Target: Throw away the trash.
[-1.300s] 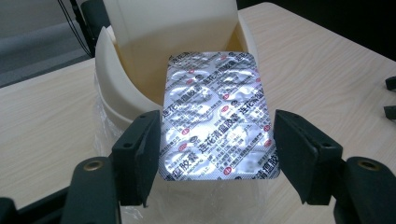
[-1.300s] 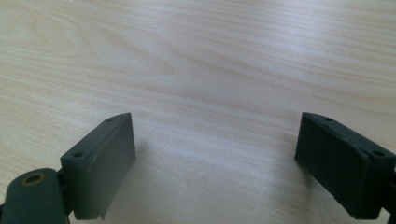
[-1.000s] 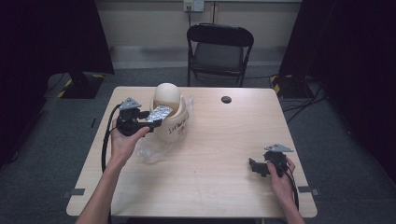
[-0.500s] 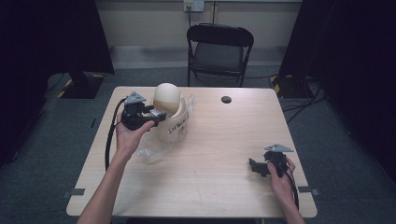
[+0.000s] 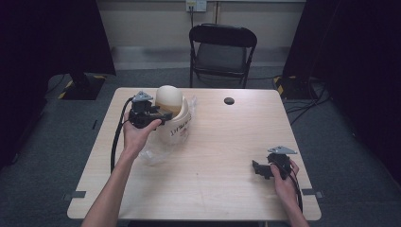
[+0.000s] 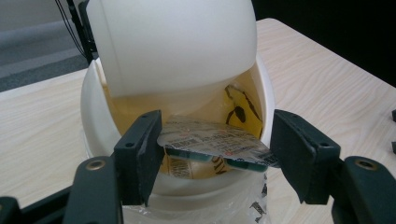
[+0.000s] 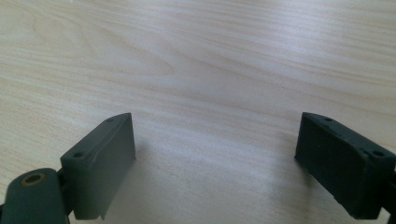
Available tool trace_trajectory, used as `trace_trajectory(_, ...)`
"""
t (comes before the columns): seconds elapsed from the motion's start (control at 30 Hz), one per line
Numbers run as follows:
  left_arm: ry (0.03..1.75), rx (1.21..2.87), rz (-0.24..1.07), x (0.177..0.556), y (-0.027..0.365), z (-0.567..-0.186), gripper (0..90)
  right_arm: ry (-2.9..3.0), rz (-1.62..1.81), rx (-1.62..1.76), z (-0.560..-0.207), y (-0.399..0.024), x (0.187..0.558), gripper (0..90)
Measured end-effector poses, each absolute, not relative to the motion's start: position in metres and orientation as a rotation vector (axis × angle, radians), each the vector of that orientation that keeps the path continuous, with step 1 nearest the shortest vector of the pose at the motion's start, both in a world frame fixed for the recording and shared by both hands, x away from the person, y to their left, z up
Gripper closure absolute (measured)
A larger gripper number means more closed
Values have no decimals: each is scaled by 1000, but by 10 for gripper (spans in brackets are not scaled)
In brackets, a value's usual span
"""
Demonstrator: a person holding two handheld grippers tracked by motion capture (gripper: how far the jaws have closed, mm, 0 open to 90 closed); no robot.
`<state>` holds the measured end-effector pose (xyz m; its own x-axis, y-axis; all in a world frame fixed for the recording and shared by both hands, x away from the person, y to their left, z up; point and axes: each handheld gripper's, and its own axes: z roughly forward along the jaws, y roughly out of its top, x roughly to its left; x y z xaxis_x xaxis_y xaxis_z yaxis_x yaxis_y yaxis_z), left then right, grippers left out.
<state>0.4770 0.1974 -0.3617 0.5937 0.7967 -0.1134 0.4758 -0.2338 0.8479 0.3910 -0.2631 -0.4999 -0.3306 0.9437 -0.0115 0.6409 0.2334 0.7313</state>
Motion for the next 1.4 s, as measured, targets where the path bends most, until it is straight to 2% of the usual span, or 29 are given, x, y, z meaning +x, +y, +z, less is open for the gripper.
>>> trace_trajectory(0.63,989,1878,390,471,199,-357,258,2056,884,1451,-500,-263,391,111)
trace_trajectory(0.83,948,1890,461,459,200,-351,226,2056,884,1451,-500,-263,391,111)
trace_trajectory(0.93,921,1889,450,454,201,-350,214,2056,884,1451,-500,-263,391,112)
trace_trajectory(1.4,990,1842,442,439,224,-358,201,2056,884,1451,-500,-263,391,111)
